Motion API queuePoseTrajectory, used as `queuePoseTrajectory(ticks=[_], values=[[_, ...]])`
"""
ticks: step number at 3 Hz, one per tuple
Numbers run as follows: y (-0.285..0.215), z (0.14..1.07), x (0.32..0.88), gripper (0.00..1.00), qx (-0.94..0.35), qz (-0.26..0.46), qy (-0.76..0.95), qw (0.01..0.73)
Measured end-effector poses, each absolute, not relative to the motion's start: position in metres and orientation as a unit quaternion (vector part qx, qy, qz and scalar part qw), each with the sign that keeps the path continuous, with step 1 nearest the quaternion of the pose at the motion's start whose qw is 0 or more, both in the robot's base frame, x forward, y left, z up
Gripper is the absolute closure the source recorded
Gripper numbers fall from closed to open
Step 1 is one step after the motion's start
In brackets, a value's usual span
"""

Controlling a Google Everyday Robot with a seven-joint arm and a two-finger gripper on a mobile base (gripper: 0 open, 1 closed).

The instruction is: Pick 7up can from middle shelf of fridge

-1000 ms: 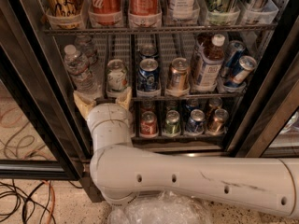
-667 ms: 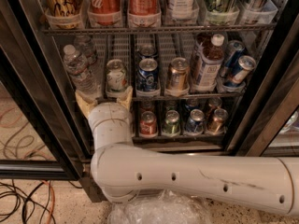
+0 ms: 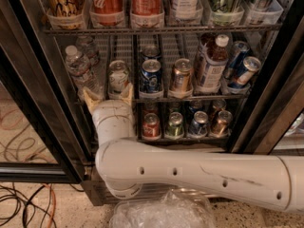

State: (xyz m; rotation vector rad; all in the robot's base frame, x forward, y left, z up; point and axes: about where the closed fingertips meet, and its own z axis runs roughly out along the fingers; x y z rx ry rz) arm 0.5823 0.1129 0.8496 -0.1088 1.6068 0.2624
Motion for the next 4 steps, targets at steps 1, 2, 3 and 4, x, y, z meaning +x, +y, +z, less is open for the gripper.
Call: queuePoseTrajectory(ticks=[1, 2, 3, 4], values=[[0.111, 0.848, 0.59, 0.25, -0.052, 0.112, 0.716, 0.687], [0.105, 0.845, 0.596, 0.3, -0.048, 0.1, 0.717, 0.688], [0.098, 0.844, 0.604, 0.31, -0.042, 0.086, 0.715, 0.692], [0.092, 0.842, 0.611, 0.31, -0.038, 0.073, 0.714, 0.695]])
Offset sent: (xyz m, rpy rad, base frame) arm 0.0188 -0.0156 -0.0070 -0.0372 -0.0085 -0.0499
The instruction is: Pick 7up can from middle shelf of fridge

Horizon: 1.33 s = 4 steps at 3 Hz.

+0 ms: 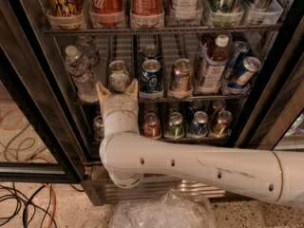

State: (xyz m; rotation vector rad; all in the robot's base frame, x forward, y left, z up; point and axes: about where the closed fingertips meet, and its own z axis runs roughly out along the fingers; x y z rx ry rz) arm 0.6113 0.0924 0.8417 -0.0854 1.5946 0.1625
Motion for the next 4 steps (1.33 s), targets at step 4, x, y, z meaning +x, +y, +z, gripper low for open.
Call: queuePoseTrajectory(ticks=[4], values=[[0.094, 0.82, 0.652, 0.24, -0.047, 0.041, 0.725, 0.686]])
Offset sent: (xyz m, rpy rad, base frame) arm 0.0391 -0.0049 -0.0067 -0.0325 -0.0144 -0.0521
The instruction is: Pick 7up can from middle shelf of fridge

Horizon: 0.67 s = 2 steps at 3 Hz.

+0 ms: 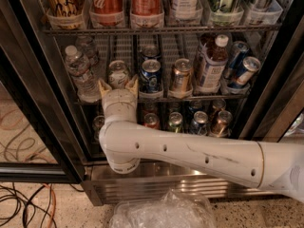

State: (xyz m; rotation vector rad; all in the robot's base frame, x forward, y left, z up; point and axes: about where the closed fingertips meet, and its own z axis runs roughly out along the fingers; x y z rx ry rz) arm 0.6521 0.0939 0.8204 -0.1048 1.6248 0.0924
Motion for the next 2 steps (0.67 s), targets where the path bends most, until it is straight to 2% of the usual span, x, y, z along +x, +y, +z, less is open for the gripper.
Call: queuePoseTrajectory(ticks=[1, 2], values=[[0.0939, 0.8204, 0.6521, 0.43, -0.047, 0.041, 0.725, 0.686], [0.0939, 0.8204, 0.6521, 0.66, -0.047, 0.041, 0.725, 0.686]])
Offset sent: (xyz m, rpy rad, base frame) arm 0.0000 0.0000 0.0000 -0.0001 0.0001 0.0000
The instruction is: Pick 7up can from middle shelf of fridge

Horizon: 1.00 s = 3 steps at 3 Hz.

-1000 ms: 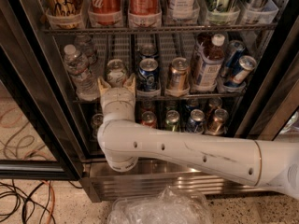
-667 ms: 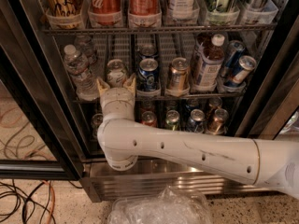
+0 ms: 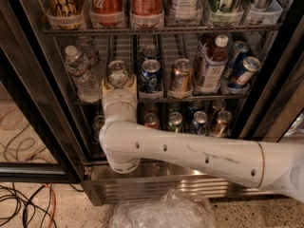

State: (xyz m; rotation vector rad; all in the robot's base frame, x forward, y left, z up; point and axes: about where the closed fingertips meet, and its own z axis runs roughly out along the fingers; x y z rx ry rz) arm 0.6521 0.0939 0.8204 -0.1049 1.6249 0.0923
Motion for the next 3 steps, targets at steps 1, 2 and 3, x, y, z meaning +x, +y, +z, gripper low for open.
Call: queuePoseTrajectory(ticks=[1, 2, 3], values=[[0.094, 0.82, 0.652, 0.89, -0.047, 0.041, 0.725, 0.686], [0.086, 0.834, 0.649, 1.0, -0.041, 0.043, 0.716, 0.696], [0.075, 0.861, 0.642, 1.0, -0.034, 0.045, 0.702, 0.71]])
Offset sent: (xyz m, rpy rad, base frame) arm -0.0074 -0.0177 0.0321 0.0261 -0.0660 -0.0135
